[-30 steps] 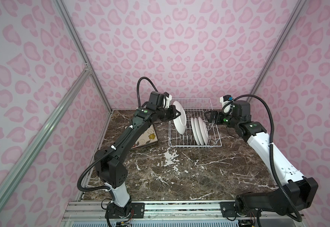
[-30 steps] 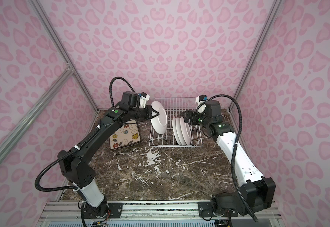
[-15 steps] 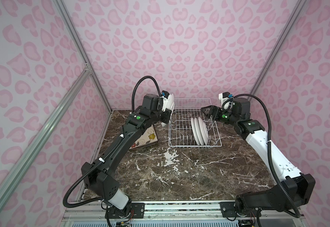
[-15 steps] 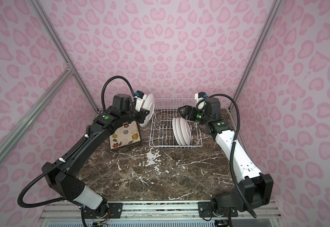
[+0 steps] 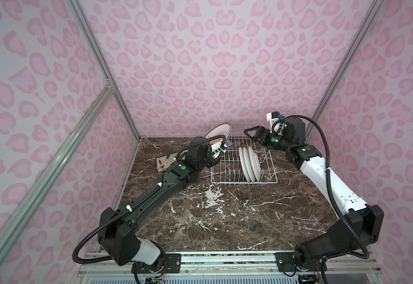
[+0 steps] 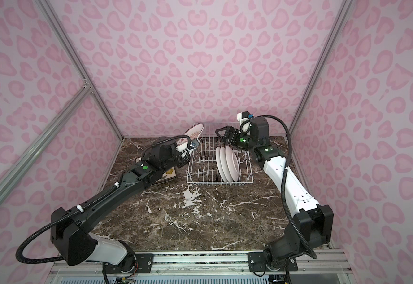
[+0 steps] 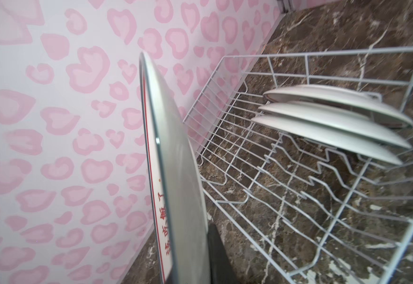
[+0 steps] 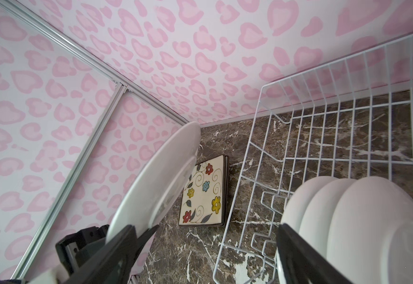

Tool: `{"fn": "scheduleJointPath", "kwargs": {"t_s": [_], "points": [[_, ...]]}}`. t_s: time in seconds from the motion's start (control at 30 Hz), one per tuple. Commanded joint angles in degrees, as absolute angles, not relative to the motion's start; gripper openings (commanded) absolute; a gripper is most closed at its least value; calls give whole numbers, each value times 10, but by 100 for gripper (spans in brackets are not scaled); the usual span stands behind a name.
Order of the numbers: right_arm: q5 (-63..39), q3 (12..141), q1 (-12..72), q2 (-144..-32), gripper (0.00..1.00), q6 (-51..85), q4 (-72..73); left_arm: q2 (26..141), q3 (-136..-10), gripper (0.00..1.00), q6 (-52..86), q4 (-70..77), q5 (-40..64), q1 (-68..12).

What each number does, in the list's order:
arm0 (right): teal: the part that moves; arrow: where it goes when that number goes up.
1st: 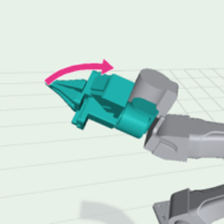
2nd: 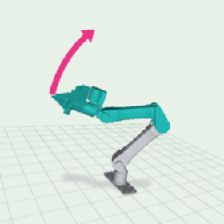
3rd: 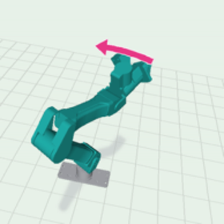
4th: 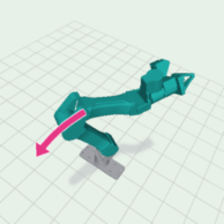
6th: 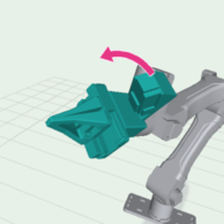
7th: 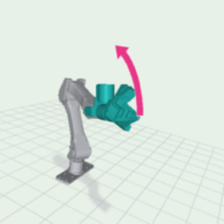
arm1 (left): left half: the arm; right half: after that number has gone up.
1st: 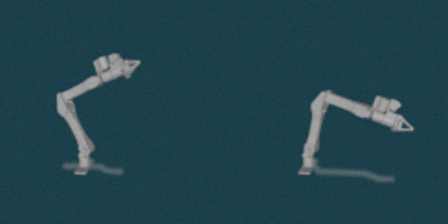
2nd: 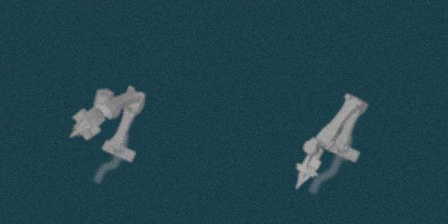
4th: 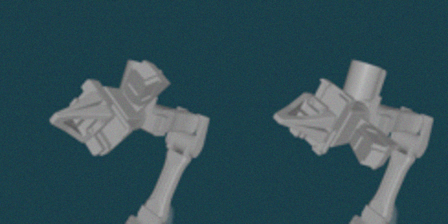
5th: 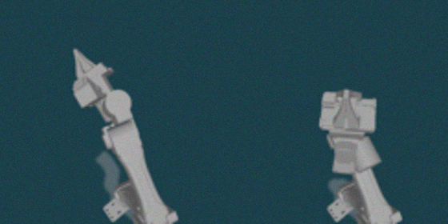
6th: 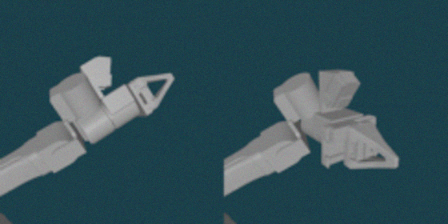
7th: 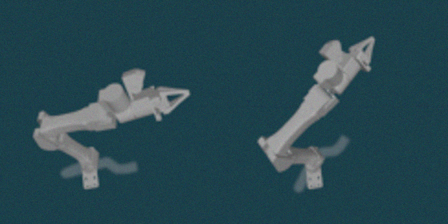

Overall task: Unload the plates from the dish rack
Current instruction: Pick up a plate from the dish rack.

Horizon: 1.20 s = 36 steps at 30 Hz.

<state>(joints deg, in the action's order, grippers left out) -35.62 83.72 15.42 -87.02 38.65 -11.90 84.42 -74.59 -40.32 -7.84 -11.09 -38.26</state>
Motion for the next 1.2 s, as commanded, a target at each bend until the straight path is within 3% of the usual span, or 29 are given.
{"fn": "scheduleJointPath", "kwargs": {"t_s": [0.0,0.57,0.83,1.17], "points": [[-354,845,161,-879,90,399,-105,855,-735,4,-509,15,-172,-394],[-328,873,193,-931,79,417,-109,886,-730,4,-606,45,-202,-438],[-357,886,193,-962,68,435,-144,889,-730,4,-597,74,-201,-441],[-374,904,194,-982,46,433,-170,908,-735,3,-604,85,-211,-444]]}}
